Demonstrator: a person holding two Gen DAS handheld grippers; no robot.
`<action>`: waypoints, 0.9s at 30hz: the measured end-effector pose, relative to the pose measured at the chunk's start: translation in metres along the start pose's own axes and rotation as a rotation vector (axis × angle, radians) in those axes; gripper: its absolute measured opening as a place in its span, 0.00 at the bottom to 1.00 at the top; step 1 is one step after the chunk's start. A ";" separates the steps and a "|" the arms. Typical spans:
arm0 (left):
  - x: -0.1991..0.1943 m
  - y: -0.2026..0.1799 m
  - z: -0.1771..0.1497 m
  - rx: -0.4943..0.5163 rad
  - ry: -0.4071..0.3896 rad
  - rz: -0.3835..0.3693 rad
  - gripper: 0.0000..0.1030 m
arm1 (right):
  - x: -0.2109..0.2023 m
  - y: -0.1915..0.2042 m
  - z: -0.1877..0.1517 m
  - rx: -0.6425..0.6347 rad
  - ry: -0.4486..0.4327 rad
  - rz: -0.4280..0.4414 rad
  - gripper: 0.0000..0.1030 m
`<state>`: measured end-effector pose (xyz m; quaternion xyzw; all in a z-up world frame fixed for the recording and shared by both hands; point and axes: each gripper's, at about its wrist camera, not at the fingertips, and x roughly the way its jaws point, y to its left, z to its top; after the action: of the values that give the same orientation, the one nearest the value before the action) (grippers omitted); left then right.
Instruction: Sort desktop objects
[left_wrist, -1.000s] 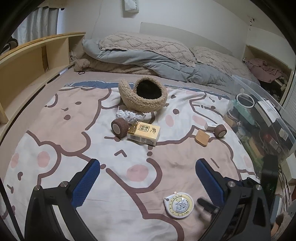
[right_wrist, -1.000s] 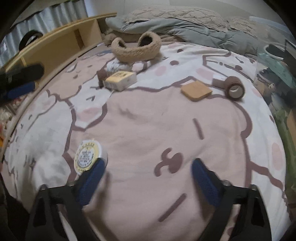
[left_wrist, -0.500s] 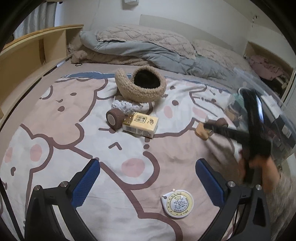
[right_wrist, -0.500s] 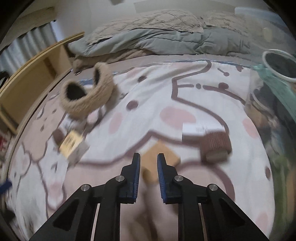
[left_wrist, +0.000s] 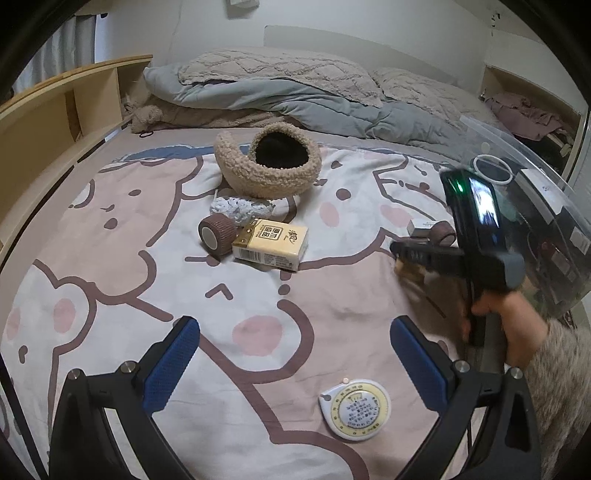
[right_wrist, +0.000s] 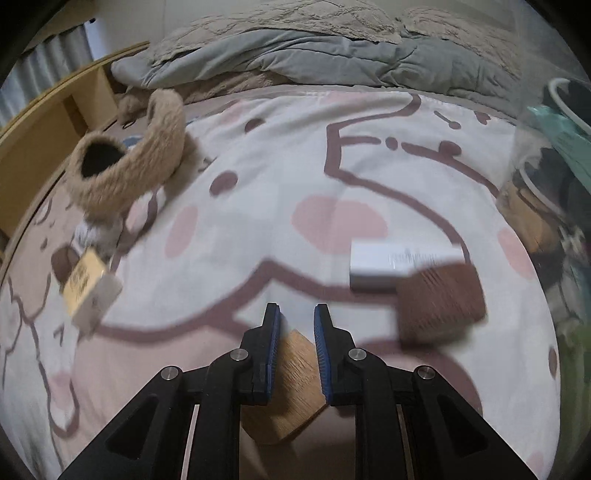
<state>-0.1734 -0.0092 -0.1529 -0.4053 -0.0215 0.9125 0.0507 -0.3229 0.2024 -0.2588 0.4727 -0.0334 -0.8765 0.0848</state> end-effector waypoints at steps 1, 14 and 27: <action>-0.001 0.000 0.000 -0.002 -0.002 0.000 1.00 | -0.003 -0.001 -0.004 0.003 0.002 0.003 0.18; -0.009 0.018 -0.003 -0.096 0.005 -0.031 1.00 | -0.048 -0.012 -0.071 0.066 0.022 0.067 0.18; -0.012 0.009 -0.027 -0.064 0.033 0.005 1.00 | -0.079 -0.004 -0.115 0.055 0.041 0.069 0.19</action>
<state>-0.1459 -0.0197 -0.1629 -0.4216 -0.0490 0.9047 0.0359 -0.1850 0.2226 -0.2576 0.4911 -0.0722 -0.8620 0.1024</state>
